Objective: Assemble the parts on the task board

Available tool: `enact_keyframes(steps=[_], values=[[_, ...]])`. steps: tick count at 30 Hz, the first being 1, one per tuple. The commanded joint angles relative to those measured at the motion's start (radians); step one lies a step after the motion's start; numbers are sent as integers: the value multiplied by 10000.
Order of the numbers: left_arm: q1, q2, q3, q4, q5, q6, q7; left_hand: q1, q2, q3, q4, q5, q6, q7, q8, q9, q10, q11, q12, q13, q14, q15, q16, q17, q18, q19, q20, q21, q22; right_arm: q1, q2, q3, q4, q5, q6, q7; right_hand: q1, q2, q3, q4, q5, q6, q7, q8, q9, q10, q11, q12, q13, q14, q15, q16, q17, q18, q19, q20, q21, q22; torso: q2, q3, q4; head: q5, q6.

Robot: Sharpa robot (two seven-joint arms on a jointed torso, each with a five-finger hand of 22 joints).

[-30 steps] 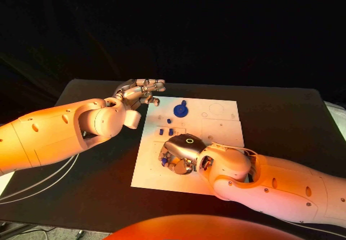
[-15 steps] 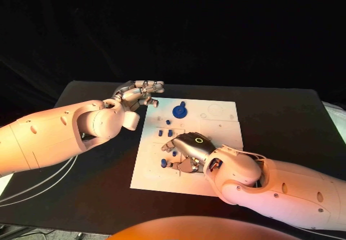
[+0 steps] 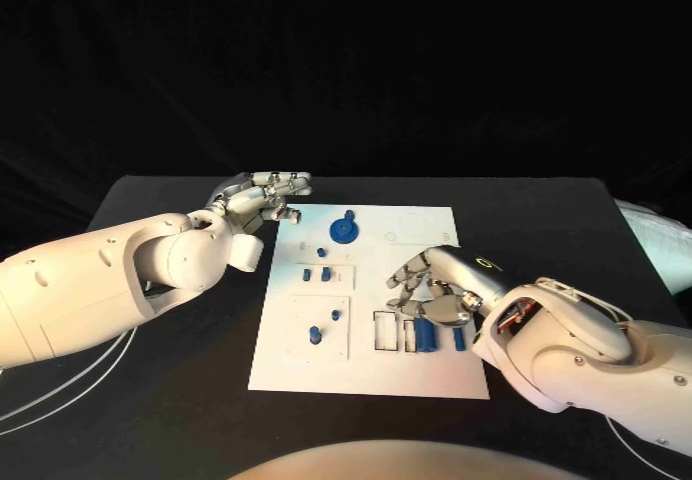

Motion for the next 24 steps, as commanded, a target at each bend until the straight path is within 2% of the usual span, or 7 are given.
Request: enact_keyframes(steps=[1,3,4,7,10,14,24], values=[[-17,28,-3,60,-30,180,36,65,-1,-34,-34,-13,-71,-4,28,-14,-73,-2,34,13,-66,-18,-53,-9,165,-98,-6,-51,-9,6,-341,-56,105,1120,799,-1137,-601,-121,-458,468,788,-123,-99,42,-10,570,-250,658,559,503,-155,84,77,-88,65,-122,144,173,-51,-49,-157,-207,73],[-37,16,-8,101,-30,186,41,65,-1,-34,-34,-13,-71,-4,28,-14,-73,-2,34,13,-66,-18,-53,-9,165,-98,-6,-51,-9,-36,-586,-92,143,1041,949,-1459,-619,-29,-879,754,1031,-34,-282,281,50,426,-337,1693,1609,546,-246,320,334,-145,176,-289,435,546,-54,-57,-210,-270,76],[-52,3,-9,124,-30,190,42,65,-1,-34,-34,-13,-71,-4,28,-14,-73,-2,34,13,-66,-18,-53,-9,165,-98,-6,-51,-9,-72,-686,-106,168,992,1000,-1604,-626,21,-988,843,1009,-1,-255,357,72,387,-356,2022,1941,565,-294,414,447,-184,217,-279,536,685,-51,-53,-238,-287,80],[-141,-70,-13,210,-30,187,43,65,-1,-34,-34,-13,-71,-4,28,-14,-73,-2,34,13,-66,-18,-53,-9,165,-98,-6,-51,-9,-183,-905,-137,209,858,1131,-1970,-418,163,-1510,1122,1030,-107,-312,612,139,151,-400,4692,5071,611,-323,716,773,-267,324,-294,845,1088,-59,-39,-308,-277,100],[-188,-89,-14,230,-30,184,45,61,1,-41,-32,-13,-73,-3,29,-13,-76,-1,39,14,-68,-17,-52,-8,165,-99,-5,-57,-13,-270,-966,-161,189,763,1284,-2152,-439,459,-1923,1210,1073,-205,-291,820,205,32,-396,6151,6924,618,-278,870,927,-272,344,-311,972,1255,-83,-47,-312,-283,100],[-217,-87,-15,242,-30,192,47,56,3,-47,-30,-13,-74,-2,30,-13,-79,0,45,15,-69,-16,-51,-7,165,-101,-4,-62,-16,-383,-891,-187,104,704,1453,-2273,-701,586,-2249,1227,965,-248,-276,928,254,69,-403,6630,7619,625,-287,948,1004,-291,355,-282,1030,1335,-89,-65,-288,-275,89],[-241,-97,-15,239,-30,199,41,41,6,-61,-22,-14,-77,0,31,-13,-85,3,53,16,-71,-13,-48,-6,166,-104,-2,-74,-24,-547,-487,-208,-140,668,1531,-2338,-1019,752,-2733,1239,632,-326,-274,1085,330,19,-389,6913,8215,621,-269,1018,1063,-292,336,-260,1056,1371,-74,-57,-311,-262,67]])
